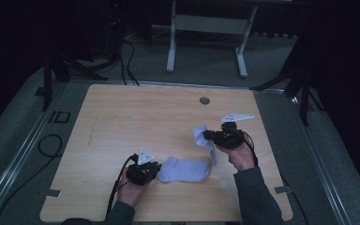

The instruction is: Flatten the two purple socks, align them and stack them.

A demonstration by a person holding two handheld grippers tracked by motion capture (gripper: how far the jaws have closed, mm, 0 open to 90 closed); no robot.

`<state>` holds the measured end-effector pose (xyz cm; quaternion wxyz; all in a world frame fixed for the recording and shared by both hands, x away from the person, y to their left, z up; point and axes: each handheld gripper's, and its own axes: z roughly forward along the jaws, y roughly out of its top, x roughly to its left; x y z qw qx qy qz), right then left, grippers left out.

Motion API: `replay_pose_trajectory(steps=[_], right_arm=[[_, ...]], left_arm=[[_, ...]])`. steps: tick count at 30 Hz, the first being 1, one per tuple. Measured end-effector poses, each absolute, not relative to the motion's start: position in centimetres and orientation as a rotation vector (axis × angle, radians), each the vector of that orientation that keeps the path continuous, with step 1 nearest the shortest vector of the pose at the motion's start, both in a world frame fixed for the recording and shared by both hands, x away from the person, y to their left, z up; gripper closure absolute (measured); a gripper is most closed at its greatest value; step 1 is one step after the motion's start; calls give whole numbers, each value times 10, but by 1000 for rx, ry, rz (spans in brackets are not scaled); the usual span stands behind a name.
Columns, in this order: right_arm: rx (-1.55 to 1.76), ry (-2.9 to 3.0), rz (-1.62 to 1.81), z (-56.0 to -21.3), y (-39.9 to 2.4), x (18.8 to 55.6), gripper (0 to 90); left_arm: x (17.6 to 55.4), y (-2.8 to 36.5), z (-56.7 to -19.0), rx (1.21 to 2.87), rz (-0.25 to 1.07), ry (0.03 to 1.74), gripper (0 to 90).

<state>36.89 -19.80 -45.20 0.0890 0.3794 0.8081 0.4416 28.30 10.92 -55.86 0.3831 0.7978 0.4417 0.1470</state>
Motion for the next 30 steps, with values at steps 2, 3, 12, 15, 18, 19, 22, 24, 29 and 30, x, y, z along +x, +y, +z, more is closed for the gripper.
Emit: replay_pose_trajectory(steps=[2,3,12,15,18,19,22,24,29,30], right_arm=[[1116,2406,1323,-449,-197,366,852],[1110,2406,1323,-449,-196,365,852],[1054,2423,1378,-442,-191,352,850],[1039,2430,1386,-441,-190,346,849],[1029,2432,1392,-441,-189,341,849],[1025,2433,1393,-442,-189,340,849],[1024,2430,1399,-442,-188,338,848],[1021,2425,1408,-441,-187,337,849],[1009,2420,1404,-440,-183,336,848],[1012,2422,1398,-441,-182,336,848]], left_arm=[[283,109,-559,2033,375,1127,769],[283,109,-559,2033,375,1126,769],[283,110,-558,2029,378,1126,769],[283,109,-558,2030,376,1125,769],[282,109,-558,2029,376,1125,769],[282,109,-558,2030,376,1125,769],[282,109,-558,2031,376,1124,769],[282,109,-558,2030,373,1124,769],[282,109,-558,2032,374,1123,769],[282,109,-558,2031,374,1122,769]])
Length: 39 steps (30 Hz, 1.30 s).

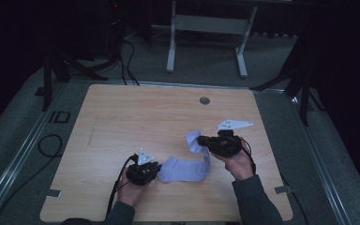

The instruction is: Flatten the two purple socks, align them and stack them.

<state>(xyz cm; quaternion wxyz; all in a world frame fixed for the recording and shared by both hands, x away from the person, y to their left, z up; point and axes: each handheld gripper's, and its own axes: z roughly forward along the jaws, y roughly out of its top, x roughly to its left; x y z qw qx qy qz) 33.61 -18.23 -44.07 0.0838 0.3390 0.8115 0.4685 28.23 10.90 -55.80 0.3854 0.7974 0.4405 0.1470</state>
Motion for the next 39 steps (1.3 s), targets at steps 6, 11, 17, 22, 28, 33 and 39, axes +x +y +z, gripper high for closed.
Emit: replay_pose_trajectory(steps=[6,11,17,22,28,33,39], right_arm=[[1018,2440,1374,-453,-176,336,848],[1025,2458,1370,-462,-172,335,848],[1032,2473,1361,-471,-167,332,848],[1038,2492,1350,-480,-164,330,848],[1049,2498,1330,-490,-160,327,848],[1035,2508,1301,-499,-153,324,849],[1023,2509,1294,-504,-146,323,849]], left_arm=[[282,109,-558,2031,377,1122,769],[282,109,-558,2031,376,1120,769],[282,109,-557,2032,380,1115,769],[281,109,-555,2022,381,1114,769],[277,109,-547,2012,354,1088,764],[272,108,-536,1986,326,1051,758],[271,106,-533,1962,279,1029,734]])
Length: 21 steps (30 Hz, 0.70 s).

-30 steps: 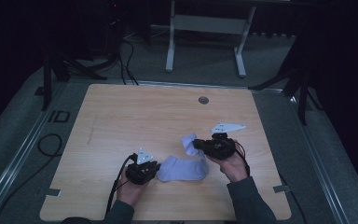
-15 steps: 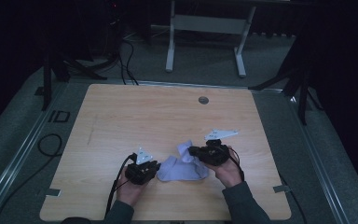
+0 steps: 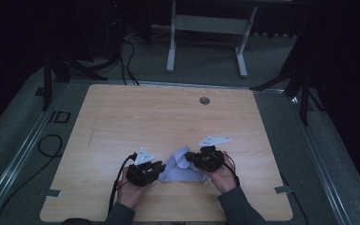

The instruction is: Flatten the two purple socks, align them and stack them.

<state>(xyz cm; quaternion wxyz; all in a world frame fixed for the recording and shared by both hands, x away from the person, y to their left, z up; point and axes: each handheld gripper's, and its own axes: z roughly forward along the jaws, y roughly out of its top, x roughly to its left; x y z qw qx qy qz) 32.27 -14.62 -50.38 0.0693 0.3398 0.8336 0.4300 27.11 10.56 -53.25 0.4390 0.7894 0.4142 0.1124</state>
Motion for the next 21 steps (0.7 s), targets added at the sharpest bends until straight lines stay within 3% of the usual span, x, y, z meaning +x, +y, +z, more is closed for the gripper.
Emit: replay_pose_trajectory(steps=[15,18,21], right_arm=[[978,2528,1301,-512,-135,318,850],[968,2534,1304,-513,-133,317,849],[961,2545,1302,-514,-131,316,849]], left_arm=[[274,87,-537,1959,182,979,623],[275,84,-537,1962,168,971,629],[274,82,-538,1984,189,964,737]])
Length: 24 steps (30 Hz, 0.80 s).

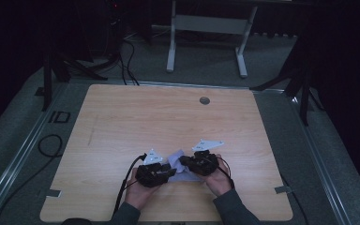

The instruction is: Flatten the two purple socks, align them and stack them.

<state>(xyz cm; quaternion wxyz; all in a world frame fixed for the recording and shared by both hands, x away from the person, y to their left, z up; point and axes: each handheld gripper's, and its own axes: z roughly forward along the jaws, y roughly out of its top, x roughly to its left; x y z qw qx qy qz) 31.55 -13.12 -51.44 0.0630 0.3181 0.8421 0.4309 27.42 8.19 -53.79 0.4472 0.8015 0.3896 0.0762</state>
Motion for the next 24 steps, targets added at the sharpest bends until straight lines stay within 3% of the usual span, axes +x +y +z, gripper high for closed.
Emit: replay_pose_trajectory(steps=[3,7,10,16,24], right_arm=[[944,2565,1299,-515,-130,315,830],[911,2551,1332,-508,-135,312,714],[926,2502,1375,-498,-148,311,686],[1006,2447,1288,-494,-179,313,690],[1140,2526,1057,-528,-195,315,677]], left_arm=[[273,81,-538,1995,212,969,877],[273,82,-537,1995,221,974,887],[273,83,-537,1997,226,980,887],[273,86,-537,1996,234,987,887],[274,87,-538,2002,240,994,887]])
